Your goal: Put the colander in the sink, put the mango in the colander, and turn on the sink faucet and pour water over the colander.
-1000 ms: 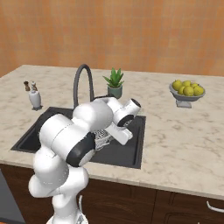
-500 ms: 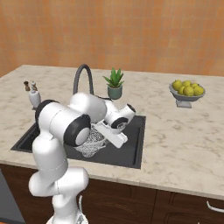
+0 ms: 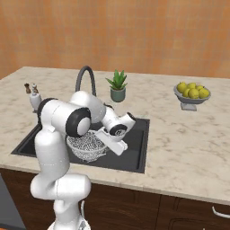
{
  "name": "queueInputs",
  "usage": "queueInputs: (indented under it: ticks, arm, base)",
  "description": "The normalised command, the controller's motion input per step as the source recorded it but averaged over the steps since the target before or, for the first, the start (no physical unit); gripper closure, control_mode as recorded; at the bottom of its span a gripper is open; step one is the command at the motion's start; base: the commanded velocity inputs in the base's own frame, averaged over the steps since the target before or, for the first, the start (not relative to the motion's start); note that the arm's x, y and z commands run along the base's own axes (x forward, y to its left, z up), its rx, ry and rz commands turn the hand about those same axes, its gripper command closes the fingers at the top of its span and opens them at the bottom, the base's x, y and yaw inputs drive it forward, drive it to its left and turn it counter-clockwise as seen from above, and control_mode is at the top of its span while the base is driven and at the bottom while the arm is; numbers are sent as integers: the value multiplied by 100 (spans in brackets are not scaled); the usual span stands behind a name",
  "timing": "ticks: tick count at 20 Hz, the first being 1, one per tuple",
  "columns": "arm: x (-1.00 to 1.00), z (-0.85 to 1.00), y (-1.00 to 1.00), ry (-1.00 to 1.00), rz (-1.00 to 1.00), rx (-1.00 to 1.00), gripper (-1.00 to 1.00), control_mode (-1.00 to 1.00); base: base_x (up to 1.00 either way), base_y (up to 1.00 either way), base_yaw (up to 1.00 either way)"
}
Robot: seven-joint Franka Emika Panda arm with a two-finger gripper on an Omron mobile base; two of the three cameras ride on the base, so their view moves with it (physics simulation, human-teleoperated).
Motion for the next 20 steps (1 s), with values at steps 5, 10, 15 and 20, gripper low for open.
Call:
queueInputs:
  ticks: [5, 10, 15, 20]
  arm:
    - [10, -25, 16, -1, 0, 0, 100, -100]
    - [-5, -21, 16, -3, 3, -3, 100, -100]
    - [-4, -18, 6, -3, 0, -10, 100, -100]
    - [-4, -13, 1, -1, 0, -8, 100, -100]
  base:
    - [0, 0, 0]
    - [0, 0, 0]
    - [0, 0, 0]
    - [0, 0, 0]
